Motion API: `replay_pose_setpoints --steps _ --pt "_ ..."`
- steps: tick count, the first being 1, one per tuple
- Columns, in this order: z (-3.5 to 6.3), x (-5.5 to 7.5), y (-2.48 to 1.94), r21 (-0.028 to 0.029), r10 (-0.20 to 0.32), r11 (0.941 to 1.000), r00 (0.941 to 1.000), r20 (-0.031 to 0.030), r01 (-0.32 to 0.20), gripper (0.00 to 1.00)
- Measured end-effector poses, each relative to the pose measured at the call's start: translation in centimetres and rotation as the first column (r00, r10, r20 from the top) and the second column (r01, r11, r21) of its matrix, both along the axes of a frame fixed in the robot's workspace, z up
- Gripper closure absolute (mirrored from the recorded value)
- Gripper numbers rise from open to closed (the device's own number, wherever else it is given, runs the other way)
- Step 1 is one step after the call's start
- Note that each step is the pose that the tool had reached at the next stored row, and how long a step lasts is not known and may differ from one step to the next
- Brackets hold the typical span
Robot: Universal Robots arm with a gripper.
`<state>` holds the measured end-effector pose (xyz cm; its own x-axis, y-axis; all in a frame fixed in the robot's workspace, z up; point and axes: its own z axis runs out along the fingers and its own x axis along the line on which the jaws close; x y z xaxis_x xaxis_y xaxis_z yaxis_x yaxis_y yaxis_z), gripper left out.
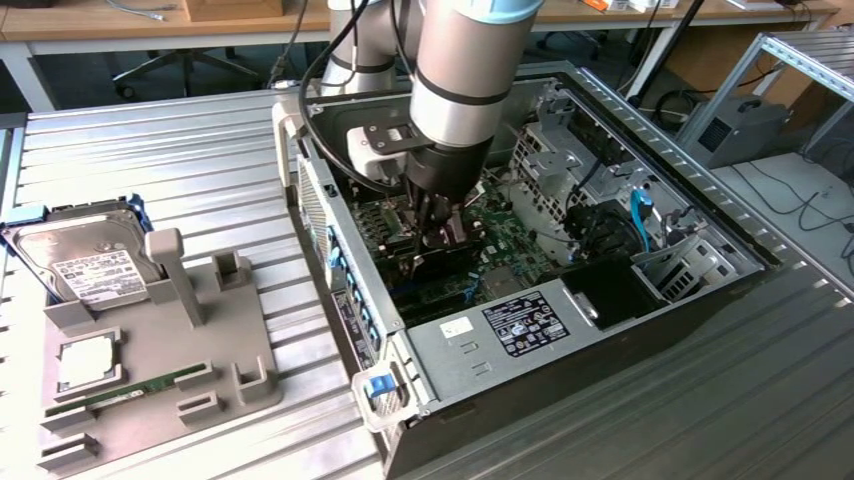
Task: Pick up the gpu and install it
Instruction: 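Press down on the gpu until it lock into place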
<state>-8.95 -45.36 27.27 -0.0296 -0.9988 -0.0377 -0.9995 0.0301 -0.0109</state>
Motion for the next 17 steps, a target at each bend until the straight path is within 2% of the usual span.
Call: replay_pose_setpoints --steps 4,13,17 --pt "-0.16 -0.01 0.01 0.0017 0.0 1.0 1.0 0.0008 0.0 0.89" --pt "-0.17 -0.02 0.0 0.0003 0.0 1.0 1.0 0.0001 0.0 0.89" --pt "0.41 -0.02 0.01 0.0002 0.0 1.0 1.0 0.0002 0.0 0.89"
